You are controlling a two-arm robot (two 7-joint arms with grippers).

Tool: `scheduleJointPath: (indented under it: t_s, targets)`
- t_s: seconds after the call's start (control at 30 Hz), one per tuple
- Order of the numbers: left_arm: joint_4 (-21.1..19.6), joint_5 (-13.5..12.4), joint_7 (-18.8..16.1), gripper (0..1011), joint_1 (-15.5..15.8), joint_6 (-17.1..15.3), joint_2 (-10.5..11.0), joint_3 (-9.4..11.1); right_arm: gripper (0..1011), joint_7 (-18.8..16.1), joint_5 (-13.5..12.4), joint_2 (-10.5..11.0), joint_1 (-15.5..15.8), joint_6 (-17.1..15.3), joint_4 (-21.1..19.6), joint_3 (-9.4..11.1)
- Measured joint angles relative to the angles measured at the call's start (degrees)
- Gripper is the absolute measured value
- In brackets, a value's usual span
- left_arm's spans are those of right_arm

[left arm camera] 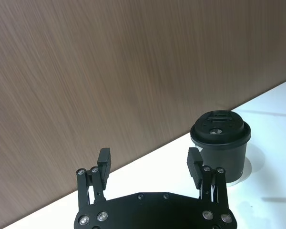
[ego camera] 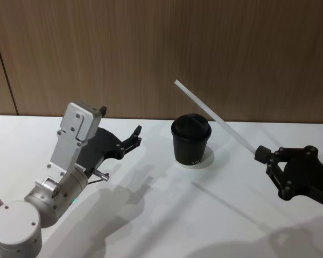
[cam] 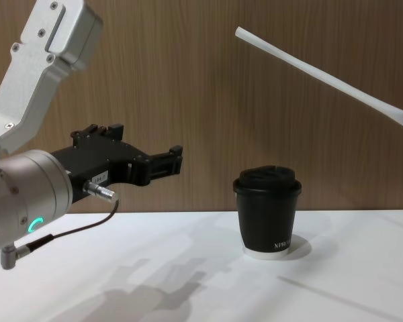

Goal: Pick up the straw with one hand, pass it to the other hand, and insert it into the cup.

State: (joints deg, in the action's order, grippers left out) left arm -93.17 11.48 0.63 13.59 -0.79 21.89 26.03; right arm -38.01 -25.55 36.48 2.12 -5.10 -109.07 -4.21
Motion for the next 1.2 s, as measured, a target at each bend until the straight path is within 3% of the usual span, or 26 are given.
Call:
scheduleJointPath:
  t_s: [0.6,0.93,1.2]
  targets:
    - [0.21,0.25,1.06,1003,0.18,0.22,0.03,-0.07,0,0.0,0.0,0.0,0.0,0.0,0.0,0.0]
    - [1.51,3.29,6.51,1003,1.34,2.11,0.3,-0.32,0,0.0,0.0,0.0,0.0,0.0,0.0,0.0]
    - [3.4,7.62,13.16,1003,3.02,4.17,0.22,-0.73,0,0.0,0.0,0.0,0.0,0.0,0.0,0.0]
